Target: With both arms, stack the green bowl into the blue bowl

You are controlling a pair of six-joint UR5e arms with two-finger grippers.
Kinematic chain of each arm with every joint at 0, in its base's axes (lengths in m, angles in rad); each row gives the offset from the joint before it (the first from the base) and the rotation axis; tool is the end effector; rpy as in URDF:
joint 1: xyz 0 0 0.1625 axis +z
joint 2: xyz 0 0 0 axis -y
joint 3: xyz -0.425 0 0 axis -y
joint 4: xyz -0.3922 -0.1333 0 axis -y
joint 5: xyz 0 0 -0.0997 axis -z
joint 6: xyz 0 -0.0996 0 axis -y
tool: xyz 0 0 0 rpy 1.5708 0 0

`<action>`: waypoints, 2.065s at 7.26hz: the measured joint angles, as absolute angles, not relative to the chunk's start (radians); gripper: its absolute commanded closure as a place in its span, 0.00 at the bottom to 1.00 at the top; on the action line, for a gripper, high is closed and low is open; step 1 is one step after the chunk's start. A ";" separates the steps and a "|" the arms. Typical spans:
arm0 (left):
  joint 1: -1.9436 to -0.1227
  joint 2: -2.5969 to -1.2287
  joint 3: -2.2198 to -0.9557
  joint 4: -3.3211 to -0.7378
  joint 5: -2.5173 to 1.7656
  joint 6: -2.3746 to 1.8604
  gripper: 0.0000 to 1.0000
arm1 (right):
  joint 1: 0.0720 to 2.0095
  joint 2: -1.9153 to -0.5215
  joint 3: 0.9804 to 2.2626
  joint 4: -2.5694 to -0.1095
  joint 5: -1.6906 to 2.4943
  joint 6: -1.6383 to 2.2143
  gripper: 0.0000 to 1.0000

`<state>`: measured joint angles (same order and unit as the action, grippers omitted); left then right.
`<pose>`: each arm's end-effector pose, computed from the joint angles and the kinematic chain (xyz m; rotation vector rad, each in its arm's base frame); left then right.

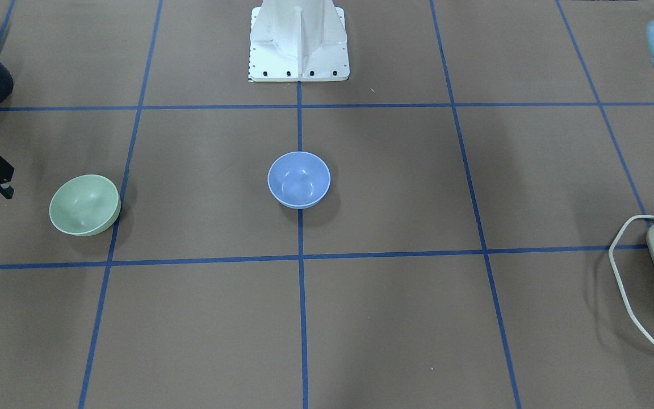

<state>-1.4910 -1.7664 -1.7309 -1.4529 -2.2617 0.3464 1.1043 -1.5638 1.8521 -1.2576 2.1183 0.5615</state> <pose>-0.0246 -0.5690 0.4939 0.3209 0.6579 0.4894 -0.1563 -0.4915 0.4897 0.2493 -0.7497 -0.0746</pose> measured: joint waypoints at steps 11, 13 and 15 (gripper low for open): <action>-1.734 -1.599 -1.507 -1.668 -2.416 0.527 0.01 | 0.936 -1.538 1.646 -0.951 2.115 0.598 1.00; -1.733 -1.592 -1.500 -1.680 -2.416 0.479 0.01 | 0.937 -1.538 1.651 -0.951 2.119 0.598 1.00; -1.733 -1.584 -1.505 -1.684 -2.417 0.345 0.01 | 0.943 -1.532 1.667 -0.952 2.132 0.607 1.00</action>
<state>-1.7334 -1.5839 -1.5054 -1.6845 -2.4170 0.3451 0.9427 -1.5318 1.6671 -0.9520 2.1316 0.6066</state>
